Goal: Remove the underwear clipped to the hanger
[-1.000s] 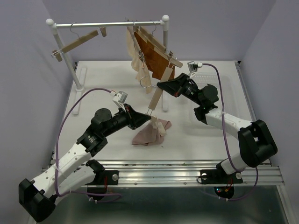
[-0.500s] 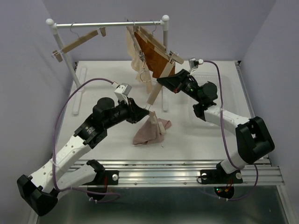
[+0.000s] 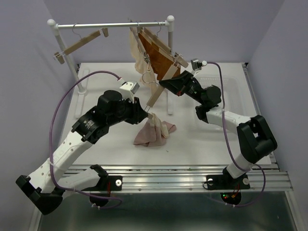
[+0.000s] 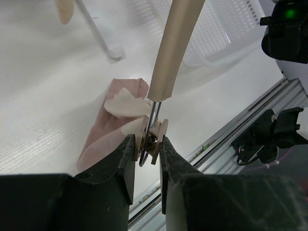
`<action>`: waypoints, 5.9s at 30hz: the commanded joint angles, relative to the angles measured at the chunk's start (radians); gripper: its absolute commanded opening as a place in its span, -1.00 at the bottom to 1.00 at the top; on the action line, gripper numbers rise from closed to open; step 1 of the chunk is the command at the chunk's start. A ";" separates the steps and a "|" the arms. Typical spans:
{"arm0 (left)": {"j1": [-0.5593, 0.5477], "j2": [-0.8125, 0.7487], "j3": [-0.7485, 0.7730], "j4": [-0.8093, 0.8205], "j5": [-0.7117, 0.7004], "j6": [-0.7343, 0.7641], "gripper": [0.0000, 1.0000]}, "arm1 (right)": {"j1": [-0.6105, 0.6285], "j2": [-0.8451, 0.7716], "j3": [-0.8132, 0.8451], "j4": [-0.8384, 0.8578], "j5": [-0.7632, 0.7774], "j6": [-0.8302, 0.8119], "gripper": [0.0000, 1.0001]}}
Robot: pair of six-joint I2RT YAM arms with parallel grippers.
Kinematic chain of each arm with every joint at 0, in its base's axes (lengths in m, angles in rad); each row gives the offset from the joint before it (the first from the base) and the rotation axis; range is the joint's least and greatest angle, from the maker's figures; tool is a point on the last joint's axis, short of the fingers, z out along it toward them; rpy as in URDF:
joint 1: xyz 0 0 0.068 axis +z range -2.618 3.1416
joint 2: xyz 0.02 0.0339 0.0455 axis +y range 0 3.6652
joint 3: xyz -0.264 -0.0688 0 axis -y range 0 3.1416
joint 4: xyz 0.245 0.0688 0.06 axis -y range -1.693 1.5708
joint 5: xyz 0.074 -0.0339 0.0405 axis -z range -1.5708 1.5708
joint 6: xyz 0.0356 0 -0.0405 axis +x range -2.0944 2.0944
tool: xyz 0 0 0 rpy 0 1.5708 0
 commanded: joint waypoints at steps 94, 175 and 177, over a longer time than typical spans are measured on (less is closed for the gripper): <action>0.013 -0.079 0.292 0.026 -0.124 0.072 -1.00 | 0.006 -0.200 0.087 -0.234 -0.106 -0.287 -0.99; 0.013 -0.274 0.033 -0.026 -0.629 -0.099 -1.00 | 0.126 -0.279 0.111 -1.017 0.329 -0.845 1.00; 0.013 -0.267 0.036 -0.065 -0.643 -0.125 -1.00 | 0.172 -0.248 0.139 -1.162 0.463 -0.919 1.00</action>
